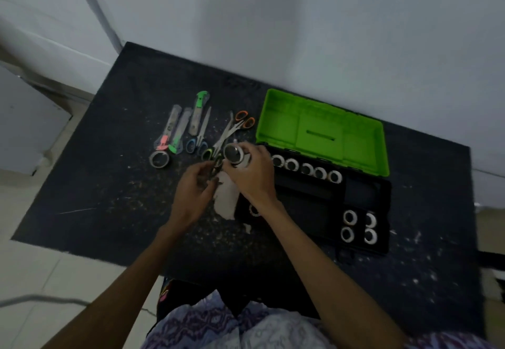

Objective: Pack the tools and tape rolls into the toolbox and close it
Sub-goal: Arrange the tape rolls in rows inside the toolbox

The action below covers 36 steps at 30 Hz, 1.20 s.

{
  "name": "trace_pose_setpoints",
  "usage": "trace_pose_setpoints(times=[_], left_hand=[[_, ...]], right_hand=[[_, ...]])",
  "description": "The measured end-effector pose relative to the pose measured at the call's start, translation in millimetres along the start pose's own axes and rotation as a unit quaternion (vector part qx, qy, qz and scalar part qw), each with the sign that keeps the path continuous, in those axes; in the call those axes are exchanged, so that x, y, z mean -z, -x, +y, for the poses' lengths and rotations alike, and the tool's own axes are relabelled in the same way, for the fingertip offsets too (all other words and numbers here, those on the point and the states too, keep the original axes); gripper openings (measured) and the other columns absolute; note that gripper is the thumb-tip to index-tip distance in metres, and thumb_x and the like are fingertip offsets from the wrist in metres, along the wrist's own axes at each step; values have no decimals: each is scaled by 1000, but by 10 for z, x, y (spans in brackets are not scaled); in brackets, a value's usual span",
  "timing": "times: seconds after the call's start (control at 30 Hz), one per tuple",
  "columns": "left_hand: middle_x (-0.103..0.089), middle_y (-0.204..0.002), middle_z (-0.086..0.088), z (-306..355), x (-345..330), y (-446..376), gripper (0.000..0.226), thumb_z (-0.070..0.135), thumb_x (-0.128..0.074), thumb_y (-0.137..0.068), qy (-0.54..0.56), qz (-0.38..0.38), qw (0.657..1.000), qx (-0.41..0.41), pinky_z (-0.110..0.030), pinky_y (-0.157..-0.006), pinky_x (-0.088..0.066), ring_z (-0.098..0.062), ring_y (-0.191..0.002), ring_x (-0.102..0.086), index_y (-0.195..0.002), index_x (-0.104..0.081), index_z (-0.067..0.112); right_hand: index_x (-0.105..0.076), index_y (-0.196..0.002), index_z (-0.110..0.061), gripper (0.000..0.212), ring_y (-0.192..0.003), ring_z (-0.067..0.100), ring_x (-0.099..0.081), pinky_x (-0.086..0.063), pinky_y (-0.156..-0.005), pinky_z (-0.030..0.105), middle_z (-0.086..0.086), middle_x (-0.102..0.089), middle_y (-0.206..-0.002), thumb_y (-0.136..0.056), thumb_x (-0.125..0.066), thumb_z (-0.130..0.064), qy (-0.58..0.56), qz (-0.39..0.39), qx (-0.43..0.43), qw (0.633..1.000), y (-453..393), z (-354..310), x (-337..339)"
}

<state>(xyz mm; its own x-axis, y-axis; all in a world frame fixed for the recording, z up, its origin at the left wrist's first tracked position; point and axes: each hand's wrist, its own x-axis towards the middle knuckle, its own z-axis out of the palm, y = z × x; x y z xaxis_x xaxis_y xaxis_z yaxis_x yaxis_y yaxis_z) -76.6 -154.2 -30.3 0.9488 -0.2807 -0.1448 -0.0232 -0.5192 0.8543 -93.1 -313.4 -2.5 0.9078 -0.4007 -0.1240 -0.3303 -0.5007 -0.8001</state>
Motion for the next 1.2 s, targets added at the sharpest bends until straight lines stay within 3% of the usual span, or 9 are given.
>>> trace_pose_setpoints(times=[0.2,0.3,0.43,0.7,0.9,1.0,1.1,1.2], left_hand=[[-38,-150,-4,455,-593,5,64,42,-62,-87,-140,-107,970,-165,-38,-115,-30,-20,-140,-30,-143,-39,20],[-22,-159,-4,517,-862,72,77,57,-49,-85,-208,-129,953,-181,-40,-119,-17,-23,-149,-8,-150,-29,20],[-1,-163,4,489,-977,176,78,54,-45,-89,-219,-124,950,-184,-34,-118,-7,-17,-149,11,-154,-18,20],[-5,-163,5,527,-990,198,77,41,-57,-92,-235,-124,946,-185,-36,-118,-13,-17,-150,8,-153,-19,16],[-8,-162,4,556,-1015,204,77,34,-61,-91,-232,-122,949,-177,-39,-119,-17,-17,-150,7,-153,-20,16],[-8,-162,5,573,-1015,199,78,35,-62,-91,-230,-123,950,-172,-39,-119,-16,-16,-150,7,-153,-19,17],[-9,-162,5,588,-1017,207,79,35,-63,-90,-227,-129,950,-170,-41,-119,-18,-16,-150,6,-153,-19,17],[-8,-162,6,598,-992,200,82,43,-60,-90,-226,-141,949,-169,-42,-120,-19,-16,-150,5,-154,-16,17]], right_hand=[[-62,-113,-19,41,-95,6,-53,-46,-80,22,-3,-55,-109,-81,-76,-39,-4,104,-47,993,242,446,789],[-60,-112,-25,40,-97,8,-55,-50,-82,28,-7,-54,-108,-79,-75,-42,14,144,-77,986,407,736,1115],[-60,-113,-30,40,-101,12,-59,-51,-86,32,-8,-55,-111,-79,-74,-47,51,195,-138,970,587,1083,1492],[-62,-110,-27,40,-103,21,-61,-51,-91,44,-3,-58,-111,-78,-76,-47,67,254,-234,936,704,1478,1873],[-62,-124,-23,53,-113,26,-58,-47,-98,44,4,-61,-120,-80,-72,-51,130,173,-254,943,637,1634,1936],[-61,-126,-21,49,-114,27,-58,-47,-99,45,5,-59,-123,-86,-67,-49,93,180,-270,941,646,1657,1978],[-62,-122,-22,37,-114,26,-56,-41,-101,42,4,-56,-124,-90,-66,-38,123,219,-233,939,701,1601,1941],[-62,-120,-22,30,-115,22,-51,-37,-100,36,1,-55,-122,-91,-65,-27,138,229,-137,954,665,1456,1806]])
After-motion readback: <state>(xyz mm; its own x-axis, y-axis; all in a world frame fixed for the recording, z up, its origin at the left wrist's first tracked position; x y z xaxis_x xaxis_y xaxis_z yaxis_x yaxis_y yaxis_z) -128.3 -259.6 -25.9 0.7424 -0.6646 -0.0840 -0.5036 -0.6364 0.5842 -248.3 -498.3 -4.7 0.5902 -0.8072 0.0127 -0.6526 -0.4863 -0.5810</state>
